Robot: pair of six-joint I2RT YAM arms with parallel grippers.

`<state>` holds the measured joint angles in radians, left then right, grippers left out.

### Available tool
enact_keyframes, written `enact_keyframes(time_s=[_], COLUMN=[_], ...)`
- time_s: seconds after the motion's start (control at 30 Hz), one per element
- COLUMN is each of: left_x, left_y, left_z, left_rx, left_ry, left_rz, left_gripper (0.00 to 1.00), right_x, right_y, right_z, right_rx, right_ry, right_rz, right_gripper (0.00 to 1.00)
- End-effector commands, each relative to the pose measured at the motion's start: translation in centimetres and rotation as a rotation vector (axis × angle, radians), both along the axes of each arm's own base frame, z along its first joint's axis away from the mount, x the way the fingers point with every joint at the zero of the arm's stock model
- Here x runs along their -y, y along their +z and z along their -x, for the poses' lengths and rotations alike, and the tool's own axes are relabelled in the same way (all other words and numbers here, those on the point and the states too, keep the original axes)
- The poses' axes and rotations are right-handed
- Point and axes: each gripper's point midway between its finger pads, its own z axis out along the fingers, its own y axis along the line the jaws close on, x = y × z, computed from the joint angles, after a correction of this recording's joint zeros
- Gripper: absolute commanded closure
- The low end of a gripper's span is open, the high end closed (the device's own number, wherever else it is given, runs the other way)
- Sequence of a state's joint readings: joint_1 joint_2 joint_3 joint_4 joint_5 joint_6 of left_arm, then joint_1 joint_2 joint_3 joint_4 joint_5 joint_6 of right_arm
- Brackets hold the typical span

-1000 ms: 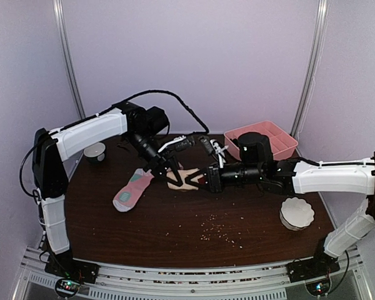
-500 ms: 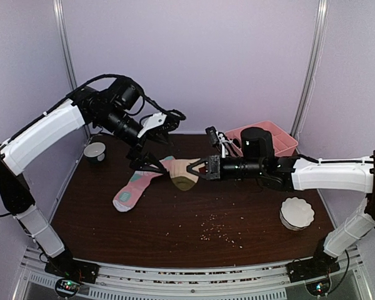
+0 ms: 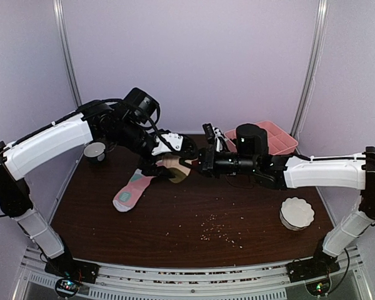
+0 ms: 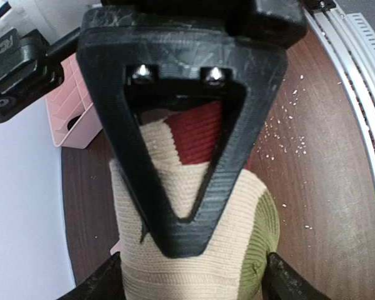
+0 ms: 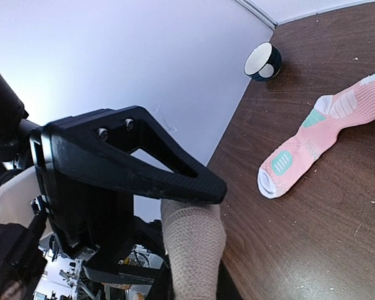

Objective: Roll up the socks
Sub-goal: Pass from the right arm to the left

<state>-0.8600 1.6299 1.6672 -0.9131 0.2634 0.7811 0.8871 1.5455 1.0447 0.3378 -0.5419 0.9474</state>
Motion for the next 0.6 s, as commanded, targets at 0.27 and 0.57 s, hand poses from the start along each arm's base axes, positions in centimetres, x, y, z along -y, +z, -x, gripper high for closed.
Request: enact_keyframes(time_s=[0.27,0.57], left_x=[-0.2,-0.7], left_y=[2.5,2.9], left_z=[-3.7,-5.4], left_rx=[0.348,0.535], left_ry=[0.101,0.158], left_rz=[-0.006,-0.07], left_gripper=[0.31,0.33], right_x=[-1.6,-2.0], right_y=[1.7,0.7], right_z=[0.9,0.1], right_rx=[-0.124,-0.311], right_ry=[0.04,0.0], right_rz=[-0.123,-0.216], right_gripper=[1.0,1.0])
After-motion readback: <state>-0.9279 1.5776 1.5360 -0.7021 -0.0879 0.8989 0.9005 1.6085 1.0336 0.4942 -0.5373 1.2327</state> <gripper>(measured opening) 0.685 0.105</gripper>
